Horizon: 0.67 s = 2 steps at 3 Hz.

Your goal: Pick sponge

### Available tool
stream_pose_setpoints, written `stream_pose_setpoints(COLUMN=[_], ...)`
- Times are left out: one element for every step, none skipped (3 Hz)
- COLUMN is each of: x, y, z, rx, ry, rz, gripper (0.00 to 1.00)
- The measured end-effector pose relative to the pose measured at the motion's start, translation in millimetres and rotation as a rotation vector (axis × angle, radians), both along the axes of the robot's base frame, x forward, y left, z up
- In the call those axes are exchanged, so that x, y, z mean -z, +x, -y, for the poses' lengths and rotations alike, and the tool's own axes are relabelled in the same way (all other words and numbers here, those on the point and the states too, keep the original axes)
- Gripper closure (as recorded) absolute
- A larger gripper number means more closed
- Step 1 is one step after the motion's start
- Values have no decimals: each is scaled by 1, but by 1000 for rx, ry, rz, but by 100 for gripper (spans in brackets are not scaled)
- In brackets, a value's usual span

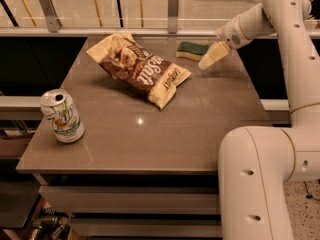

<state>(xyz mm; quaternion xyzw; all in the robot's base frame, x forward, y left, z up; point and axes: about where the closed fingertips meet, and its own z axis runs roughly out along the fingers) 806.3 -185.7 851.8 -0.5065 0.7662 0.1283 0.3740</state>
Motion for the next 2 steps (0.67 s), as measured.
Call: stream_pose_setpoints(x=[5,7], y=[2,3], z=[-1,-4], rx=[5,5], ry=[-2,-4], rz=[-7,-12], gripper=[0,0])
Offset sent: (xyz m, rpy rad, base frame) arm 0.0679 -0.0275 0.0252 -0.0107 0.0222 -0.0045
